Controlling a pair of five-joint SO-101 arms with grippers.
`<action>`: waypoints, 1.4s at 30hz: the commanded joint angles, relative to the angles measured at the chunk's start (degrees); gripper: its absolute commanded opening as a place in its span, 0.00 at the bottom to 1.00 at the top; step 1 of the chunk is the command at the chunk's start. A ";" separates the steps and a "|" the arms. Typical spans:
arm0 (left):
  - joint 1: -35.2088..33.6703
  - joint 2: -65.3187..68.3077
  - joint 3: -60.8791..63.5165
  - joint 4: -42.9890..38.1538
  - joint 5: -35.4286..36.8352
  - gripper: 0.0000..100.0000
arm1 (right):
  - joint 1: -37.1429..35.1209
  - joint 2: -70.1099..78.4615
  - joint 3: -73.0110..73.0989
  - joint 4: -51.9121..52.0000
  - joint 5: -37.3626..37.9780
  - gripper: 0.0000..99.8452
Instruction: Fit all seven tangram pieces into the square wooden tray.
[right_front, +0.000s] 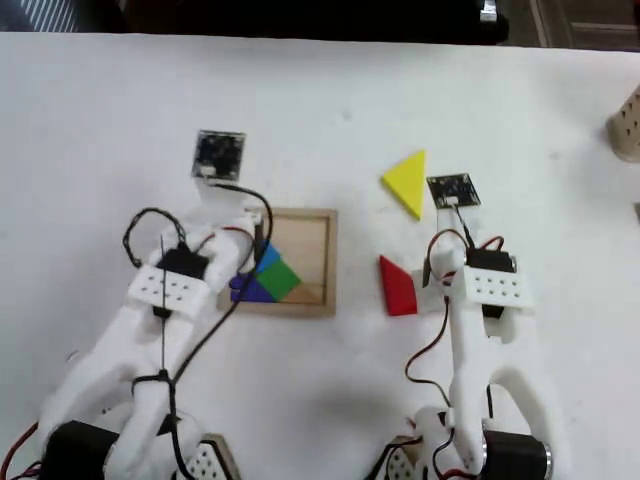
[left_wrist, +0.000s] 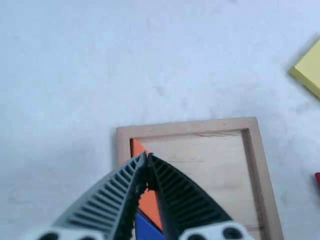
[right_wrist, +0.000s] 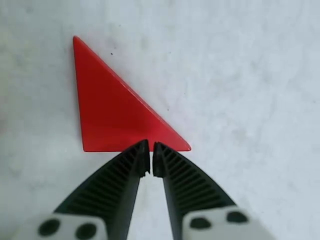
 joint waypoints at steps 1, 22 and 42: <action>-2.77 -2.51 -0.62 -3.34 0.62 0.03 | -0.04 -1.98 -0.26 -0.84 -0.35 0.02; -7.34 -2.07 -3.34 -0.09 0.53 0.24 | -0.04 -1.98 -0.26 -0.84 -0.35 0.02; -7.96 0.57 -4.40 -0.53 0.70 0.20 | 2.42 -1.89 -3.87 -2.07 -2.90 0.03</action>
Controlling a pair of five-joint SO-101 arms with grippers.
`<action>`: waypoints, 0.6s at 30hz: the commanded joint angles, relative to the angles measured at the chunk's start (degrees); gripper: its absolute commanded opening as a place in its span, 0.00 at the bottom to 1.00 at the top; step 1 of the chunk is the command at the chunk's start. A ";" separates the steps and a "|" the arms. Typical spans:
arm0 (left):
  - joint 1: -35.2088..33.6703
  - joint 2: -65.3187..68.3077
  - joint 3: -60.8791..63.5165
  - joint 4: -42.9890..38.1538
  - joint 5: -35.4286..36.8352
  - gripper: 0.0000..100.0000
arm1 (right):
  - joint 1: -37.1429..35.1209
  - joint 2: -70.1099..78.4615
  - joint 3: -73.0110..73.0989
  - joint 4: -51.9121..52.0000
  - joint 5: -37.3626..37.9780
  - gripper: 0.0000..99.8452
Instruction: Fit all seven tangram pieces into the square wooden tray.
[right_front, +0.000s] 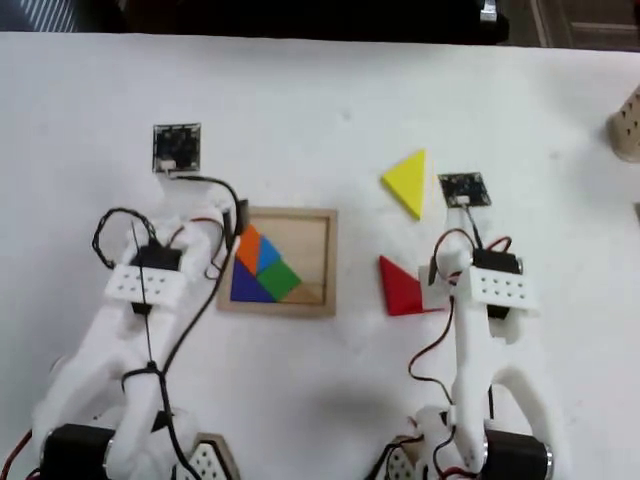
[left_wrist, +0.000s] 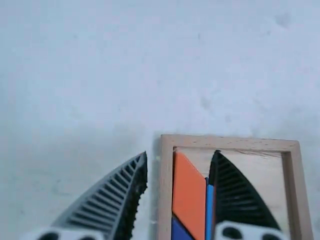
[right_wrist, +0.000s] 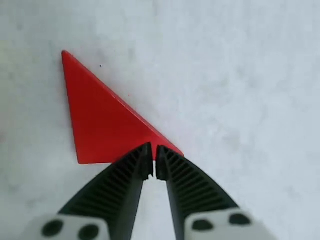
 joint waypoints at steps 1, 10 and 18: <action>-0.31 2.15 -5.19 -0.26 0.70 0.18 | 0.31 -1.89 -4.31 1.01 -2.11 0.05; -0.75 12.18 -11.69 -0.35 0.26 0.05 | -6.90 -1.80 -5.98 4.44 4.92 0.14; -0.84 12.53 -11.43 -0.26 0.26 0.22 | -12.26 8.75 -7.38 7.69 23.91 0.28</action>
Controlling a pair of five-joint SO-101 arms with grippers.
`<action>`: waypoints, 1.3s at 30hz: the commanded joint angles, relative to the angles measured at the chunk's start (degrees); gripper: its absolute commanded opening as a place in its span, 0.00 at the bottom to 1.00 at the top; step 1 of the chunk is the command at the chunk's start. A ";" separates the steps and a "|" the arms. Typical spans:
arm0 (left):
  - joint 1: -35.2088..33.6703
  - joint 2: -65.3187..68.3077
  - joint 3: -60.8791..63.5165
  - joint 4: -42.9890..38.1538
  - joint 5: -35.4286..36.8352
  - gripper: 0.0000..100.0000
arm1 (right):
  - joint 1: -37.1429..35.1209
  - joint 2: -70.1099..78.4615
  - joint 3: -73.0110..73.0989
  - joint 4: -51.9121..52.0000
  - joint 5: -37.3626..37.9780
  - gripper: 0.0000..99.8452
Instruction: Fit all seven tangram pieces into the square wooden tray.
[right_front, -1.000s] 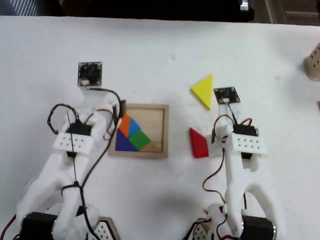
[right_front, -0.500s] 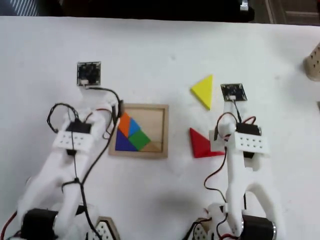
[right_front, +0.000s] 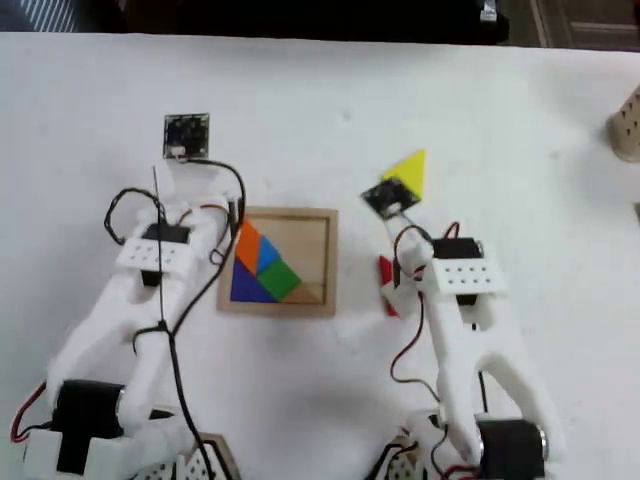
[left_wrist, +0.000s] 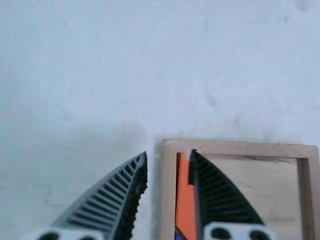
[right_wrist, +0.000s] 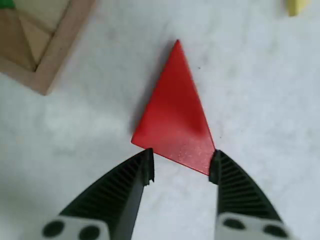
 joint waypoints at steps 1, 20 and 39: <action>-0.57 -0.13 -3.16 -0.26 0.26 0.22 | -1.19 6.11 -4.22 0.48 6.33 0.31; -0.57 -0.04 -3.16 -0.62 -3.96 0.22 | -6.20 24.48 -20.40 7.69 9.67 0.33; -0.48 -0.04 -3.16 -0.44 -4.13 0.22 | -3.47 32.75 -26.55 9.19 2.99 0.33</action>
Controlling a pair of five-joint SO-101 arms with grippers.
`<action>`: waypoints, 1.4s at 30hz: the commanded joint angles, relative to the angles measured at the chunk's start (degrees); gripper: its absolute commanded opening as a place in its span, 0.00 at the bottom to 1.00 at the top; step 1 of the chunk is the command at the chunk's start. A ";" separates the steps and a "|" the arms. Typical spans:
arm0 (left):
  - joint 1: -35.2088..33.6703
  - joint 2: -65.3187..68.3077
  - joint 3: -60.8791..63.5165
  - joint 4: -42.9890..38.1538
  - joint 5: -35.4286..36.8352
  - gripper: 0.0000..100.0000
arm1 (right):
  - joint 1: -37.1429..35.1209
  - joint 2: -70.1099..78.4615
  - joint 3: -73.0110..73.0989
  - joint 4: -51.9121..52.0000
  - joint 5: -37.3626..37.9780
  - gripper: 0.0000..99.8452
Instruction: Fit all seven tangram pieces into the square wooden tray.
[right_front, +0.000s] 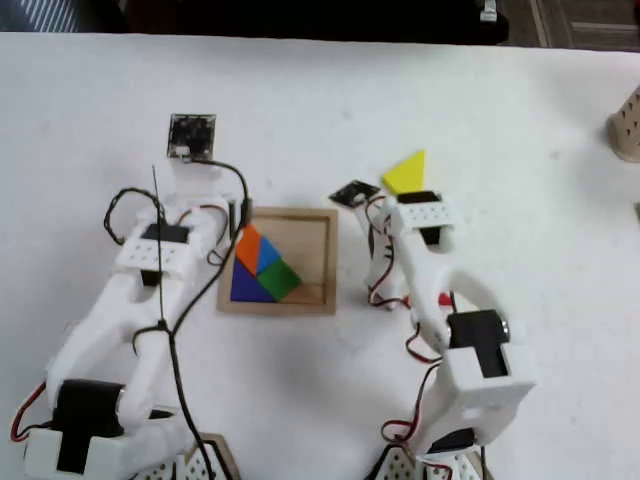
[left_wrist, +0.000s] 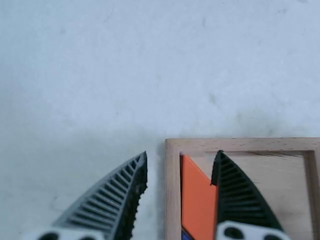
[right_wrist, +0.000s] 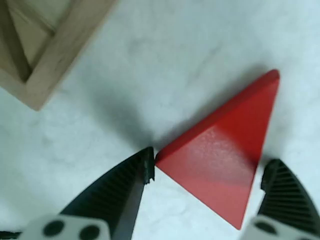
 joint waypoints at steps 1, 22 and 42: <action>-0.40 -0.31 -3.08 -0.35 -0.44 0.22 | 0.66 0.66 -2.81 0.92 -0.35 0.33; -0.48 -0.31 -3.08 -0.26 -0.44 0.22 | 0.66 1.19 -3.52 -1.89 -6.77 0.14; -0.48 -0.31 -2.37 -0.70 -0.53 0.22 | 5.32 -8.31 1.49 0.75 -1.32 0.29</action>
